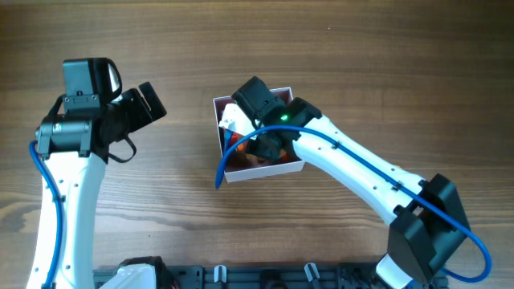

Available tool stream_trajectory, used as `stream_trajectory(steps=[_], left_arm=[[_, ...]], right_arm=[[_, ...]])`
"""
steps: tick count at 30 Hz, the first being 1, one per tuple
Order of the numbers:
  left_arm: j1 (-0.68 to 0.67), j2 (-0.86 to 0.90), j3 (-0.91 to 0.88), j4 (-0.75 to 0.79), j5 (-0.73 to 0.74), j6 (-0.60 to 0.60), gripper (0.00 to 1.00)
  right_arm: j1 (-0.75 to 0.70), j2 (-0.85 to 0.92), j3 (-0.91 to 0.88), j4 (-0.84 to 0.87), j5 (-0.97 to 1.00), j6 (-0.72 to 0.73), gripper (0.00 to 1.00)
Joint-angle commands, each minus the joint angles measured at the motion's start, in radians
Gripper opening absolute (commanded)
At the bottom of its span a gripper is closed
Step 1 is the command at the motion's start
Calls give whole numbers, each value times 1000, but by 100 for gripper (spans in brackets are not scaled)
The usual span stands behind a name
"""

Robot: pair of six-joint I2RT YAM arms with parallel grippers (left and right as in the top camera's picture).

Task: Pack container
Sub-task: 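Lower the bear into the box's lower left and release it, then move the right gripper out of the box to the yellow orange slice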

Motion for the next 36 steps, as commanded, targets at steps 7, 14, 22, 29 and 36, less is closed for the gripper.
stream_trajectory(steps=[7,14,22,29,36], left_arm=[[6,9,1,6,-6,6,100],[6,9,1,6,-6,6,100],[6,9,1,6,-6,6,100],[6,9,1,5,-6,6,100],[6,9,1,-2,-6,6,100]], right_arm=[[11,-148,63,6,-154,253,74],[11,-131,36,-77,-219,297,56],[-24,-113,5,-19,15,635,4],[-275,-356,31,-50,93,948,4],[-827,-453,5,-344,-116,1074,88]])
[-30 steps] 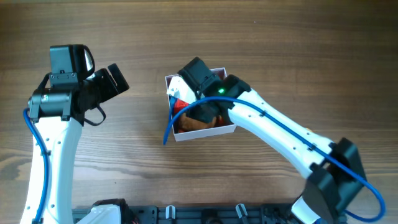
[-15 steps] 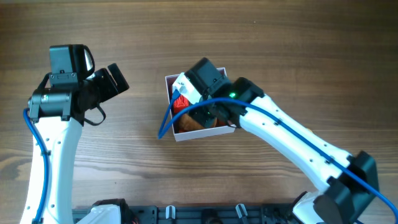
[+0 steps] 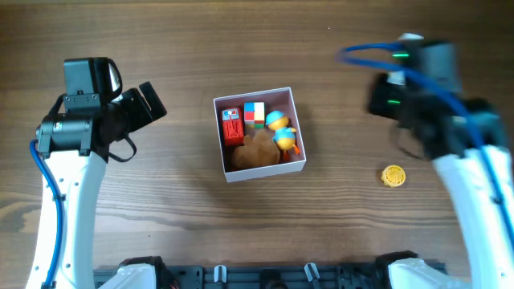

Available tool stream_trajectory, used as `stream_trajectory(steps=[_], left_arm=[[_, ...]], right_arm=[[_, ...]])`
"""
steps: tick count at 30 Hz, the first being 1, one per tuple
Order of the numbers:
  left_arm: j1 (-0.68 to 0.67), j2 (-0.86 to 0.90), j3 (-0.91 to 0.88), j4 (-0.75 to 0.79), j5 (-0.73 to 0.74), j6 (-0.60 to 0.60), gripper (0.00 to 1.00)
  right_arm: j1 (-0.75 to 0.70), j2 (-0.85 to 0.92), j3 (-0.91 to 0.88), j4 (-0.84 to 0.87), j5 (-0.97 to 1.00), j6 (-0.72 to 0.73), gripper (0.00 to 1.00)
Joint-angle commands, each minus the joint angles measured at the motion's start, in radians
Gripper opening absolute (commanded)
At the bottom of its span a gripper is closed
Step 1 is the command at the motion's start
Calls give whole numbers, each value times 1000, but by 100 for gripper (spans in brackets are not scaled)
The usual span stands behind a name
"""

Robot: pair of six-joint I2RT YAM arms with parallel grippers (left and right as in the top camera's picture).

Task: Pack container
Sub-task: 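Move the right gripper out of the box to the yellow orange slice, then grasp the yellow orange slice with the right gripper and lift it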

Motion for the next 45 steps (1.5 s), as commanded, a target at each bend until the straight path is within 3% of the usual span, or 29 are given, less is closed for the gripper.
stream_trajectory(steps=[1,5,13,20,30,35,39,45], left_arm=[[6,6,1,-2,-6,6,100],[6,6,1,-2,-6,6,100],[6,6,1,-17,-6,6,100],[6,6,1,-20,-6,5,100],[6,6,1,-20,-6,5,100],[6,6,1,-20,-6,6,100],[6,6,1,-20,-6,5,100],[6,5,1,-20,-6,6,100]], right_arm=[[-239,21,-58,-80,-183,85,100],[-367,25,-262,-14,-237,85,100],[-370,73,-657,362,-228,118,100],[-370,216,-690,476,-192,134,100],[-370,328,-690,497,-184,132,99],[-370,328,-690,488,-185,110,84],[-370,328,-690,474,-185,110,78],[-370,328,-690,435,-185,110,77]])
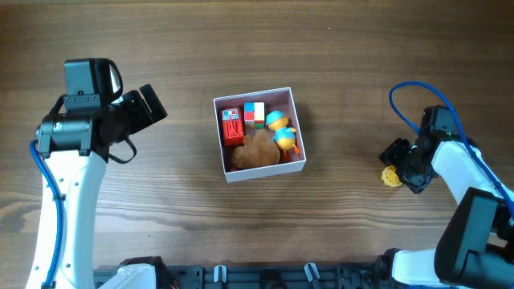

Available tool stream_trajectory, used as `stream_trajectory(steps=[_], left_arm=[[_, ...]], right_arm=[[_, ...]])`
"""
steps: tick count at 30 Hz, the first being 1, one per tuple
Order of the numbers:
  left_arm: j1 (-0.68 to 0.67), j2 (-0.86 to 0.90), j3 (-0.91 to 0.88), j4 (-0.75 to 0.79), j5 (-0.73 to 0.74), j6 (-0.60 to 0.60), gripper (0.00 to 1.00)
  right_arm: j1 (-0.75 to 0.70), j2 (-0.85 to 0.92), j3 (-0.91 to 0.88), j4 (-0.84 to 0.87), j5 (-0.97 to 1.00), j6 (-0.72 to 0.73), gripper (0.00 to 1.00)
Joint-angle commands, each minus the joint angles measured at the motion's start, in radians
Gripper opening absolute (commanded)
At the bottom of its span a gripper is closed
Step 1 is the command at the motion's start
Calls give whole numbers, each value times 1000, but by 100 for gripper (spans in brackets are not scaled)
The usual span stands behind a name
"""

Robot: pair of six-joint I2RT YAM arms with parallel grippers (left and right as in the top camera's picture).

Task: Pack container
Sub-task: 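Grasp the yellow orange slice with the right gripper and lift it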

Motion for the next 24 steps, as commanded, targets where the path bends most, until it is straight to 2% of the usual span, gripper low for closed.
stream_trajectory(steps=[1,8,13,16,20,24], left_arm=[[6,6,1,0,-5,6,100],[6,5,1,0,-5,5,100],[6,5,1,0,-5,5,100],[6,6,1,0,-5,5,100],[6,6,1,0,-5,5,100],[6,6,1,0,-5,6,100]], right_arm=[[0,47,-26,-34,-32,-2,77],[0,47,-26,-53,-51,-3,76],[0,47,-26,-53,-56,-4,63],[0,47,-26,-53,-67,-8,60],[0,47,-26,-53,-66,-11,48],[0,47,-26,-52,-66,-11,48]])
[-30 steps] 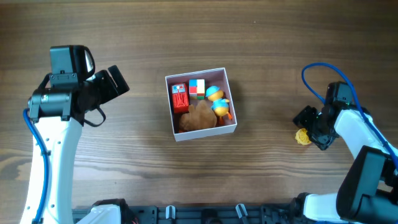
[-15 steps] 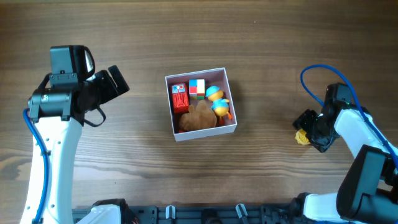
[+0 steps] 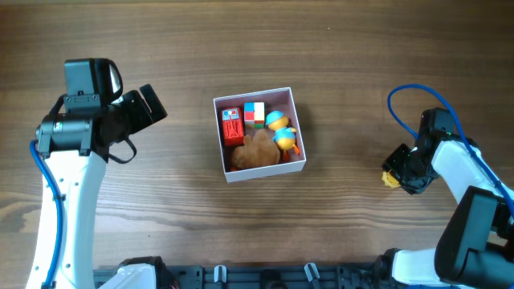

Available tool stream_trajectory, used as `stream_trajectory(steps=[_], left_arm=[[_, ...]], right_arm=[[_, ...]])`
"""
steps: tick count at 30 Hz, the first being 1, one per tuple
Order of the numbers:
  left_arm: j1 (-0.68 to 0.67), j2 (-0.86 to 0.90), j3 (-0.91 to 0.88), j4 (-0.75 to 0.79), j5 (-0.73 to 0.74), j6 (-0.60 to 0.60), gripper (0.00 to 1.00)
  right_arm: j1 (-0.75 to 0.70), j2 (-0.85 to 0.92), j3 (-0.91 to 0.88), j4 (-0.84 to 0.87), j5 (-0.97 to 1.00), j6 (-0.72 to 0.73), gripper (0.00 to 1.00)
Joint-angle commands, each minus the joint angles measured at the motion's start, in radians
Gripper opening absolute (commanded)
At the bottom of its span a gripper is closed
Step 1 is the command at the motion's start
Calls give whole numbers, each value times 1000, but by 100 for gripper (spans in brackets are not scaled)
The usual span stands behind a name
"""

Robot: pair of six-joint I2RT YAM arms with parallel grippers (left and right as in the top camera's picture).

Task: Pack container
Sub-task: 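Grasp the yellow orange slice with the right gripper and lift it, then carry the orange slice into the box's right side and release it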

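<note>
A white square box [image 3: 299, 127] sits mid-table, holding a red toy [image 3: 233, 127], a striped block [image 3: 254, 113], an orange-and-blue duck figure [image 3: 281, 130] and a brown plush [image 3: 256, 151]. At the right, my right gripper [image 3: 395, 172] is down over a small yellow round object [image 3: 389, 179], mostly covering it. Whether its fingers have closed on the object cannot be made out. My left gripper [image 3: 152, 102] hangs at the far left, well away from the box, with nothing seen in it.
Wooden tabletop [image 3: 161, 209] all around. A blue cable [image 3: 405, 112] loops above the right wrist. A black rail [image 3: 265, 277] runs along the near edge.
The right gripper has sunk slightly lower over the yellow round object, hiding more of it. The box, its contents and the left arm are unchanged.
The right gripper was first inside the box. Then it was raised at the far right, leaving the duck figure and other toys in the box, with the yellow object lying on the table. Later it stood at the yellow object, and now covers it.
</note>
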Motion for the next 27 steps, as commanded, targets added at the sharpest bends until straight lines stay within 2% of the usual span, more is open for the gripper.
stream_trajectory(steps=[1,2,5,7,9,10,15,20,23,27], left_arm=[[6,5,1,0,-5,6,100],[6,6,1,0,-5,5,100],[6,5,1,0,-5,6,100],[6,6,1,0,-5,6,100],[6,6,1,0,-5,6,100],[6,6,1,0,-5,6,100],[6,5,1,0,-5,6,100],[6,5,1,0,-5,6,100],[6,6,1,0,-5,6,100],[6,6,1,0,-5,5,100]], right_arm=[[0,41,-28,5,-62,-4,48],[0,41,-28,6,-62,-4,48],[0,41,-28,13,-62,-20,34],[0,41,-28,16,-62,-22,33],[0,41,-28,18,-62,-24,20],[0,41,-27,21,-62,-31,4],[14,24,63,-11,-78,-132,4],[124,-83,304,-146,-119,-271,4],[307,-179,488,-206,-164,-469,4],[580,-216,552,-193,-158,-627,4]])
